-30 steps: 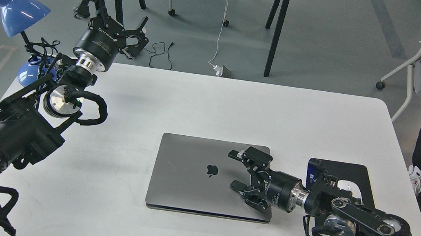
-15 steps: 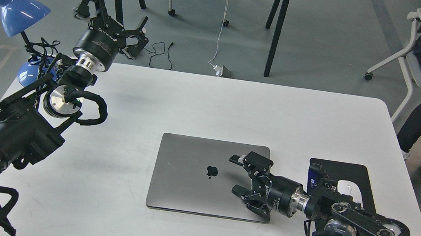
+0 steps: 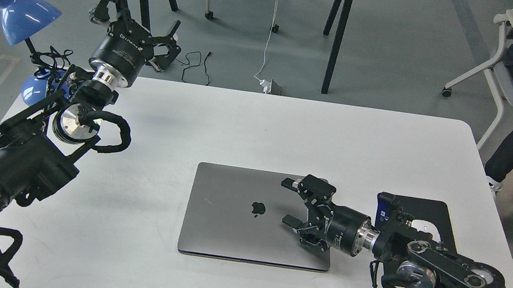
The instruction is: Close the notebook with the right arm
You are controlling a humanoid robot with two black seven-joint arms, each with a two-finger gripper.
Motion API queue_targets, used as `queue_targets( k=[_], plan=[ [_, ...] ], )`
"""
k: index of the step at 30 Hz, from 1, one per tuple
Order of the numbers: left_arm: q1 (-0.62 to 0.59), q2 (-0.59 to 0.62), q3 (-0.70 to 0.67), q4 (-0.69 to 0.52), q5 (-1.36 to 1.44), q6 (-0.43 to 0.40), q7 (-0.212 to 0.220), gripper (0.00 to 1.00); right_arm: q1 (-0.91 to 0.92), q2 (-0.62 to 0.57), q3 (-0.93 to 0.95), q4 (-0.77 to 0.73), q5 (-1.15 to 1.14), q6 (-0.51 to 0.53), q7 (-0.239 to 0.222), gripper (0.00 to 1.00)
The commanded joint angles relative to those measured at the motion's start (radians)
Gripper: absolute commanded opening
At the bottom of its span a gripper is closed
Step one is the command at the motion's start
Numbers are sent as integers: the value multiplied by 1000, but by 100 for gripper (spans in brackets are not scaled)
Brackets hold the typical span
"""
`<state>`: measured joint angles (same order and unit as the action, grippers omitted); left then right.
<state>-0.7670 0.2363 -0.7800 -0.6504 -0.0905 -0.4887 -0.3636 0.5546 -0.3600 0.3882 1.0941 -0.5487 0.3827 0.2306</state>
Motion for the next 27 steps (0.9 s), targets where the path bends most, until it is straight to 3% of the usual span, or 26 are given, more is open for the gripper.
queue_targets(
  k=[1,12,16,21,27],
  plan=[
    [0,0,1,0,2,0,0,100,-2,-23,118,61,7,-1,0,100],
    [0,-2,1,0,2,0,0,100,1,-14,635,18,18,-4,-27,100],
    [0,0,1,0,2,0,0,100,13,-14,685,-68,125,5,-51,100],
    [0,-2,1,0,2,0,0,100,42,-17,686,-177,453,1,-97,100],
    [0,-2,1,0,2,0,0,100,82,-7,698,-351,593,2,-88,100]
  ],
)
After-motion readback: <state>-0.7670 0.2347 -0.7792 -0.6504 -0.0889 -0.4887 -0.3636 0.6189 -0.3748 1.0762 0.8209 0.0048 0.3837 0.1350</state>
